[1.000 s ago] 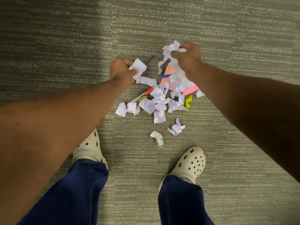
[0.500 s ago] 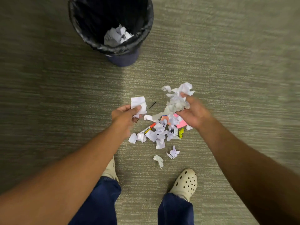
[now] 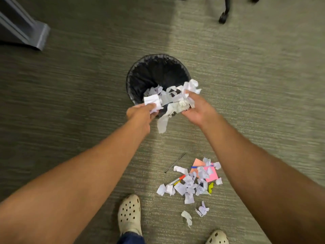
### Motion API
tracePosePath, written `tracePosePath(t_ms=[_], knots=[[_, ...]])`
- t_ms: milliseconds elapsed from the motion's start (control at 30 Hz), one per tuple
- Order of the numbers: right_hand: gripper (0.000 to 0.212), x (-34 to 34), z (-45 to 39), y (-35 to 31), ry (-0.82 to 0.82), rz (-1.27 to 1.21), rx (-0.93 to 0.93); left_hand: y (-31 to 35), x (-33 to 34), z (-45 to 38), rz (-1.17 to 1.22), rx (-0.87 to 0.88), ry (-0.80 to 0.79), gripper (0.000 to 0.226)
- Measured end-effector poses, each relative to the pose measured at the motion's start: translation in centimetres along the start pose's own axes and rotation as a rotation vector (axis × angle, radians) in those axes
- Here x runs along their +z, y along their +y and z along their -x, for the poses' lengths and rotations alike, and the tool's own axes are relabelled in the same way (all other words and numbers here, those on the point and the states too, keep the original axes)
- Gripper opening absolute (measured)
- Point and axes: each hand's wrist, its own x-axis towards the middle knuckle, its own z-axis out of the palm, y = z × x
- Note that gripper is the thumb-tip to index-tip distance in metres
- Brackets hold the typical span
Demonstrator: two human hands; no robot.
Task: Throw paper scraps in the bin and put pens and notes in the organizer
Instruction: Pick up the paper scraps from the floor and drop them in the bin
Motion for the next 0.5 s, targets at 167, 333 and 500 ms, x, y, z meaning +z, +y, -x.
tracePosePath(t_ms=[167, 333, 500], knots=[[0.06, 4.1, -4.2, -3.0, 0.123, 0.322, 0.022, 4.8, 2.8, -3.3, -0.077, -0.087, -0.141, 0.022], [0.058, 5.5, -6.8, -5.1, 0.159, 0.348, 0.075, 6.6, 3.4, -4.4, -0.103, -0.059, -0.168, 0.041], [0.04, 3.0, -6.7, -5.0, 0.14, 0.405, 0.066, 4.0, 1.0, -4.8, -0.148, 0.074, -0.085, 0.037]])
